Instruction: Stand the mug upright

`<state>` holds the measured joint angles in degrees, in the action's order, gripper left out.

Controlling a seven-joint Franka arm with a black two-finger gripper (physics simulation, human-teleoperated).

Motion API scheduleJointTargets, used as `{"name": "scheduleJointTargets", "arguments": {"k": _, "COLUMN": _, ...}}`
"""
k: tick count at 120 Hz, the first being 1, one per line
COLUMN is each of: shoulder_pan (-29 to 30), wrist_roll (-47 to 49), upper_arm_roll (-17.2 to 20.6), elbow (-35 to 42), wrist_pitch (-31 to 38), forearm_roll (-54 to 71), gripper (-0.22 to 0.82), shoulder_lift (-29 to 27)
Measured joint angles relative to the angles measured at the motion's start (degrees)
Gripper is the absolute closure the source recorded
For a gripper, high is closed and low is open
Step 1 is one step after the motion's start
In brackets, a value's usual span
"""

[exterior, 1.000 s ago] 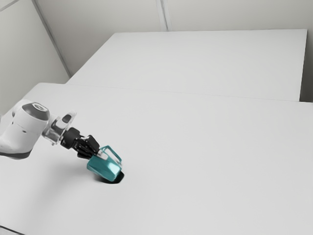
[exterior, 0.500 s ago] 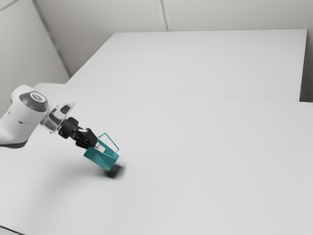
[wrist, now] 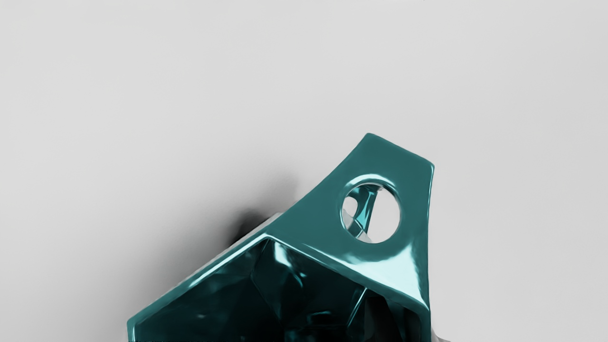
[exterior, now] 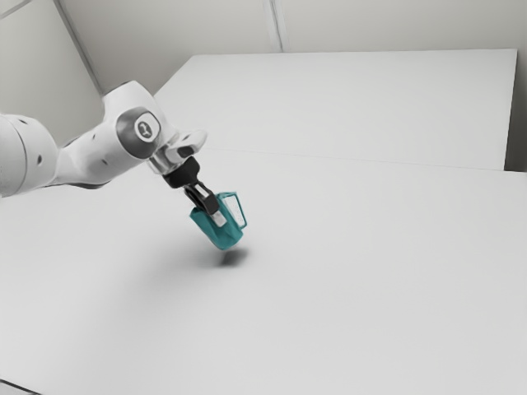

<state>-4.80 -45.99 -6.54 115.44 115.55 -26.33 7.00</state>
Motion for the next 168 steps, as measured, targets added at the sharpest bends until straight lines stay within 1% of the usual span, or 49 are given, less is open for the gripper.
{"name": "scheduleJointTargets", "arguments": {"k": 12, "shoulder_pan": -2.45, "wrist_roll": 1.59, "upper_arm_roll": 0.33, "elbow": -3.48, "wrist_pitch": 1.09, "forearm_roll": 7.09, "gripper": 0.79, "shoulder_lift": 2.29}}
{"name": "scheduleJointTargets", "arguments": {"k": 28, "shoulder_pan": -2.06, "wrist_roll": 3.68, "upper_arm_roll": 3.08, "elbow": -6.12, "wrist_pitch": 1.91, "forearm_roll": 15.66, "gripper": 0.79, "shoulder_lift": 3.40}}
{"name": "scheduleJointTargets", "arguments": {"k": 43, "shoulder_pan": -2.35, "wrist_roll": 5.36, "upper_arm_roll": 4.39, "elbow": -8.47, "wrist_pitch": 2.33, "forearm_roll": 21.44, "gripper": 0.79, "shoulder_lift": 5.67}}
{"name": "scheduleJointTargets", "arguments": {"k": 56, "shoulder_pan": -2.47, "wrist_roll": 6.72, "upper_arm_roll": 4.75, "elbow": -9.15, "wrist_pitch": 3.66, "forearm_roll": 25.10, "gripper": 0.79, "shoulder_lift": 7.49}}
{"name": "scheduleJointTargets", "arguments": {"k": 74, "shoulder_pan": -2.78, "wrist_roll": 8.46, "upper_arm_roll": 5.17, "elbow": -9.22, "wrist_pitch": 7.23, "forearm_roll": 29.47, "gripper": 0.79, "shoulder_lift": 9.43}}
{"name": "scheduleJointTargets", "arguments": {"k": 107, "shoulder_pan": -3.04, "wrist_roll": 11.28, "upper_arm_roll": 5.89, "elbow": -9.07, "wrist_pitch": 12.77, "forearm_roll": 33.79, "gripper": 0.79, "shoulder_lift": 12.14}}
{"name": "scheduleJointTargets", "arguments": {"k": 160, "shoulder_pan": -2.86, "wrist_roll": 14.49, "upper_arm_roll": 5.91, "elbow": -8.97, "wrist_pitch": 15.79, "forearm_roll": 32.64, "gripper": 0.79, "shoulder_lift": 13.45}}
{"name": "scheduleJointTargets", "arguments": {"k": 164, "shoulder_pan": -2.86, "wrist_roll": 14.63, "upper_arm_roll": 5.92, "elbow": -8.97, "wrist_pitch": 15.88, "forearm_roll": 32.59, "gripper": 0.76, "shoulder_lift": 13.48}}
{"name": "scheduleJointTargets", "arguments": {"k": 168, "shoulder_pan": -2.85, "wrist_roll": 14.69, "upper_arm_roll": 5.92, "elbow": -8.97, "wrist_pitch": 15.93, "forearm_roll": 32.51, "gripper": 0.68, "shoulder_lift": 13.50}}
